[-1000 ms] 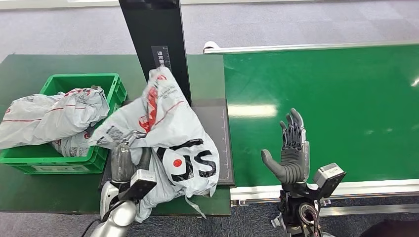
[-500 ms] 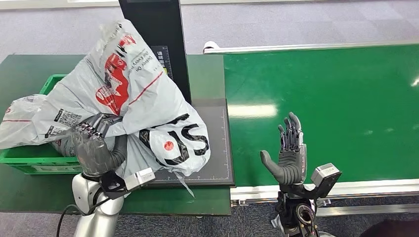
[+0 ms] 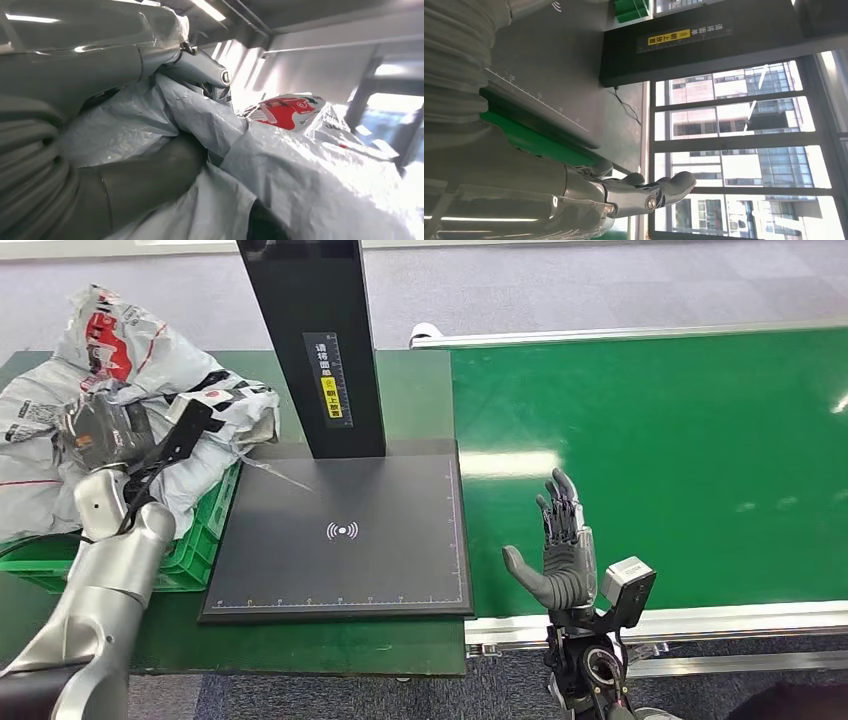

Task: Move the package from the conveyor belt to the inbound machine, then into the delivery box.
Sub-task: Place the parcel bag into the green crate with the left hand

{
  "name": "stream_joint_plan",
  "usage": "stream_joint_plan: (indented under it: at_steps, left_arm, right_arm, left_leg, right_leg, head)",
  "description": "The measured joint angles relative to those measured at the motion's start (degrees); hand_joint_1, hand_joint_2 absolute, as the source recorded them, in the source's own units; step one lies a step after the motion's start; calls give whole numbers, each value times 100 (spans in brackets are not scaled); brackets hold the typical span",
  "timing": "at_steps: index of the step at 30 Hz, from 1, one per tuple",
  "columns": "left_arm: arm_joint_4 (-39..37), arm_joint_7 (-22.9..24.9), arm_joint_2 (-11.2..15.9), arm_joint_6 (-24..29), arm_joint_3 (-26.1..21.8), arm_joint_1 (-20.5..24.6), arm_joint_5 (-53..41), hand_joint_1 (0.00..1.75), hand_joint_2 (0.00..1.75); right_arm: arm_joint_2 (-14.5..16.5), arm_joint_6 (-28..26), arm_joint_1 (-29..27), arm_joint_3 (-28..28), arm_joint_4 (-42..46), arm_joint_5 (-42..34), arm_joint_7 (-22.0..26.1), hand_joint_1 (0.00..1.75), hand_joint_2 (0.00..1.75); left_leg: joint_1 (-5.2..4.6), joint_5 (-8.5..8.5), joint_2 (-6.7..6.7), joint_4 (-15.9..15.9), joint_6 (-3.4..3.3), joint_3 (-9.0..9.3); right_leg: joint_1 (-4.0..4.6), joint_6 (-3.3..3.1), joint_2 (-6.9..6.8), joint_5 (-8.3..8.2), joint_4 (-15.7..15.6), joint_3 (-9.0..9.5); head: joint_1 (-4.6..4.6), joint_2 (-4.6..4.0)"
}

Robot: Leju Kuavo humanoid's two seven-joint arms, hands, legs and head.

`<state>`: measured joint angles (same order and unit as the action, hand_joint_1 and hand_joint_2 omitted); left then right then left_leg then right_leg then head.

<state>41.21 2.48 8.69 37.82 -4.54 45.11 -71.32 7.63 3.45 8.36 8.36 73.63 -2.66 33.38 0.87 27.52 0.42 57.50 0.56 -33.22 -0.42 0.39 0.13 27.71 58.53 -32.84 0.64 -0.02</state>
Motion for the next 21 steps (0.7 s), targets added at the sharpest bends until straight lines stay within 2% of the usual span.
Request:
stream_joint_plan:
  at_steps: [4,8,9,12,13,15,19,21]
  left_arm:
    - [-718,383,235,-31,-20,331,-156,175,175]
    - [-1116,401,356,-27,-163,503,84,174,175]
    - [-1185,365,373,-25,-223,532,175,163,175]
    - [-1359,246,412,-91,-385,605,375,39,175]
    - [-1405,219,417,-177,-421,623,387,8,175]
    - [-1496,256,418,-532,-457,654,297,3,175]
    - [-1661,608,397,-1833,-434,717,-47,0,175]
    - [-1711,697,386,-2266,-405,733,-130,0,175]
  right_arm:
    - [4,-16,-25,-2,-13,33,-35,0,175]
    - [6,-22,-95,-14,-11,90,-90,0,175]
    - [7,-22,-113,-18,-10,103,-99,0,175]
    - [7,-20,-162,-35,2,134,-115,0,175]
    - [7,-20,-177,-43,9,146,-123,0,175]
    - [8,-14,-201,-70,21,182,-141,0,175]
    - [22,89,-209,-147,22,252,-158,0,175]
    - [44,143,-212,-192,22,283,-158,0,175]
  left_leg:
    - [-1,1,0,0,0,-7]
    - [-1,1,0,0,0,-7]
    - [-1,1,0,0,0,-6]
    - [0,1,-1,0,1,-6]
    - [0,1,-1,0,1,-6]
    - [0,1,-3,0,1,-6]
    - [-1,1,-1,0,0,-6]
    - [-1,1,0,0,0,-5]
  right_leg:
    - [-1,0,0,0,-2,-5]
    - [-1,0,0,0,-3,-6]
    - [0,0,0,0,-2,-6]
    - [0,0,0,0,-2,-7]
    - [0,0,0,0,-2,-7]
    - [0,0,-1,1,-2,-7]
    - [-1,0,-1,0,-2,-5]
    - [-1,0,0,0,-2,-5]
  head:
    - [1,1]
    - [0,2]
    - [0,2]
    - [-1,1]
    - [-1,1]
    - [0,1]
    - [1,0]
    - [0,1]
